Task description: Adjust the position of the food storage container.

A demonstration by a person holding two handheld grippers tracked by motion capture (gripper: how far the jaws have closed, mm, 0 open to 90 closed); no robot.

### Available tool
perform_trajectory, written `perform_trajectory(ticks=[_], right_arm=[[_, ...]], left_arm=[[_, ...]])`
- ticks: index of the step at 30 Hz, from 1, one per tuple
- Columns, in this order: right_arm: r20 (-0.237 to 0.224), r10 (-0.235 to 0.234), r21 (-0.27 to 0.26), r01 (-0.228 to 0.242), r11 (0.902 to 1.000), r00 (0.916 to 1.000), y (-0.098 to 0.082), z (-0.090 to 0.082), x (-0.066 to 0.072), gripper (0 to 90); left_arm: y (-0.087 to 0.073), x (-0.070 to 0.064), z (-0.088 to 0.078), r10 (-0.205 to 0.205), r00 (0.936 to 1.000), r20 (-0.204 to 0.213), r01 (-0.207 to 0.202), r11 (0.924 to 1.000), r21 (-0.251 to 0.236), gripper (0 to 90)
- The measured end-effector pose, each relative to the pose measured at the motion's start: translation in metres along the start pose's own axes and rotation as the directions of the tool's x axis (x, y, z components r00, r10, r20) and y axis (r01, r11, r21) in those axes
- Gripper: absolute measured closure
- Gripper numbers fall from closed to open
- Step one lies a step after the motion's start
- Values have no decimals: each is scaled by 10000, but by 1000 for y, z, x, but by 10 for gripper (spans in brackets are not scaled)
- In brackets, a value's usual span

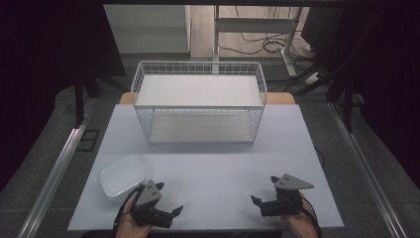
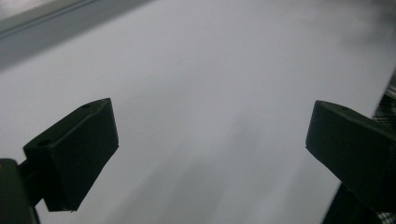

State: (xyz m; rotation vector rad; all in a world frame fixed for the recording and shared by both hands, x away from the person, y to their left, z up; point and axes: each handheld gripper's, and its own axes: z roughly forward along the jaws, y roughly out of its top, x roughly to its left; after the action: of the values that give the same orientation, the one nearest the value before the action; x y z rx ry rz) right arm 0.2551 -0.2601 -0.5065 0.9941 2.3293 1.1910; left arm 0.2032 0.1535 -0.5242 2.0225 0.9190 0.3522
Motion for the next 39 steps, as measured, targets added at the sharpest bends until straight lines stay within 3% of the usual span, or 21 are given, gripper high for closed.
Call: perform_trajectory(ticks=[6,12,22,25,29,30,32,34,35,36,39], right_arm=[[54,-308,14,308,9995,9995,2,4,4,0],[289,90,-214,-84,9997,9995,2,2,-1,0],[616,43,-65,-39,10000,9981,1,4,0,0],[669,101,-135,-93,9999,9977,2,3,0,0],[838,64,-105,-56,9999,9965,2,1,-2,0],[900,152,-61,-147,9999,9958,2,0,-4,0],[909,204,-66,-199,9998,9957,2,0,-5,0],[927,256,-110,-247,9996,9954,2,0,-5,0],[927,256,-110,-247,9996,9954,2,0,-5,0],[939,222,-105,-213,9997,9953,2,0,-5,0],[940,203,-77,-197,9998,9954,2,0,-4,0]], left_arm=[[-5,10,-2,-544,9984,162,543,9985,111,33],[-6,13,-2,-581,9982,116,580,9982,126,35],[-2,17,-8,-651,9976,243,651,9979,23,52],[0,20,-14,-658,9978,79,658,9978,1,33],[4,27,-25,-979,9952,-45,976,9941,-470,42],[5,32,-33,-977,9943,-419,950,9935,-621,58],[5,35,-38,-989,9929,-662,945,9933,-666,73],[4,44,-51,-1199,9865,-1118,1109,9903,-836,160],[4,44,-51,-1199,9865,-1118,1109,9903,-836,193],[3,51,-62,-1414,9808,-1345,1286,9866,-1002,234],[1,58,-73,-1573,9757,-1524,1400,9831,-1183,325]])
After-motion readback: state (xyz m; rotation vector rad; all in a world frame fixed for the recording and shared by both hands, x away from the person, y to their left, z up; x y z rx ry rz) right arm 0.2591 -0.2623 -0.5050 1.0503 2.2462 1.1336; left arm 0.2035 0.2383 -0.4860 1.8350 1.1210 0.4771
